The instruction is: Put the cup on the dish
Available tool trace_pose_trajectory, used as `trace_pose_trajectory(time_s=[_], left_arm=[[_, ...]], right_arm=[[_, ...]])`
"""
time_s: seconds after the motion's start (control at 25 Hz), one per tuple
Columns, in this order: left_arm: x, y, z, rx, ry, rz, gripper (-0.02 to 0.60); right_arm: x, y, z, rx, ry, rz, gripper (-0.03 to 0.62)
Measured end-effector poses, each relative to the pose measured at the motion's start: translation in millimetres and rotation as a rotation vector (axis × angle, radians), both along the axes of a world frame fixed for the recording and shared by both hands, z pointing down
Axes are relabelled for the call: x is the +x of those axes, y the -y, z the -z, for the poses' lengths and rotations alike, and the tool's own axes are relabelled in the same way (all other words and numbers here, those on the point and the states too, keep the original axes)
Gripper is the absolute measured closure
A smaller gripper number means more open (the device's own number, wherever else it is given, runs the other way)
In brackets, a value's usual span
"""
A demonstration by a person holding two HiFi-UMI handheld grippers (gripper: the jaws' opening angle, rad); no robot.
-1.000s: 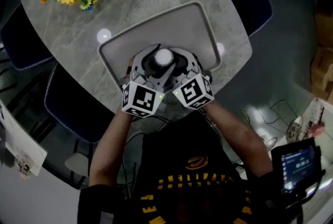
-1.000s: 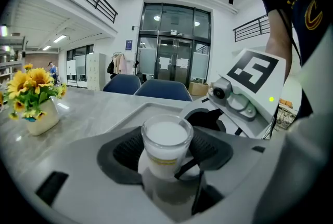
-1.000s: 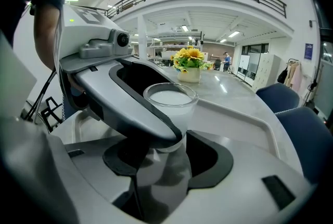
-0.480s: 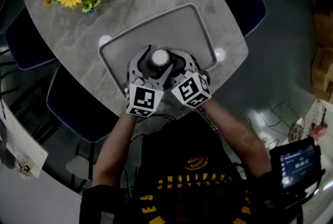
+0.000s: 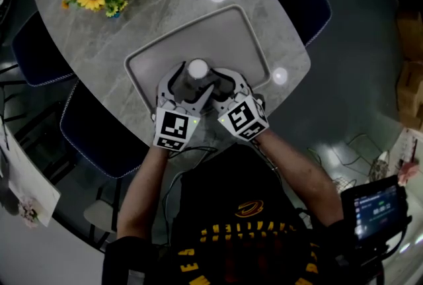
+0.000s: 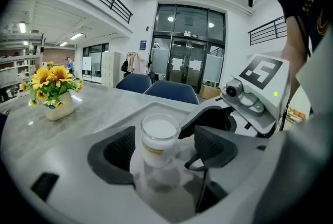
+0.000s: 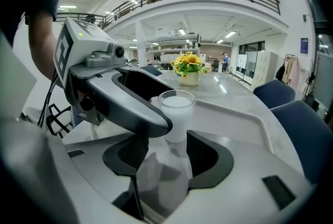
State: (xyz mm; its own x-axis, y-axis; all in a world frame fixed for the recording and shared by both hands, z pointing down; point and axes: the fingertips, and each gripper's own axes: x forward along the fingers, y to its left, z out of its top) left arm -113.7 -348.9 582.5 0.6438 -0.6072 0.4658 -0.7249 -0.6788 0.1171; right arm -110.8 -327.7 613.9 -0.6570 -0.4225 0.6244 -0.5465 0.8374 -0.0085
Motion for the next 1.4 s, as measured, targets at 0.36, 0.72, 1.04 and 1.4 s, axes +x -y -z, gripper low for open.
trace_pose_trajectory(time_s=[0.36, 0.72, 1.04, 1.4], left_arm=[[-10, -20, 24, -0.003, -0.059, 0.074, 0.287], [-23, -61, 52, -0.067, -0.078, 0.206, 0.564], [7, -95, 101, 0.014, -0.077, 0.176, 0.580], [25, -127, 143, -0.074, -0.302, 0.295, 0.580]], right_arm=[[23, -17, 27, -0.028, 0.104, -0.036, 0.362], [40, -44, 71, -0.068, 0.252, -0.049, 0.586], [52, -58, 123, -0.033, 0.365, -0.131, 0.586], [76, -86, 157, -0.027, 0.487, -0.171, 0.586]])
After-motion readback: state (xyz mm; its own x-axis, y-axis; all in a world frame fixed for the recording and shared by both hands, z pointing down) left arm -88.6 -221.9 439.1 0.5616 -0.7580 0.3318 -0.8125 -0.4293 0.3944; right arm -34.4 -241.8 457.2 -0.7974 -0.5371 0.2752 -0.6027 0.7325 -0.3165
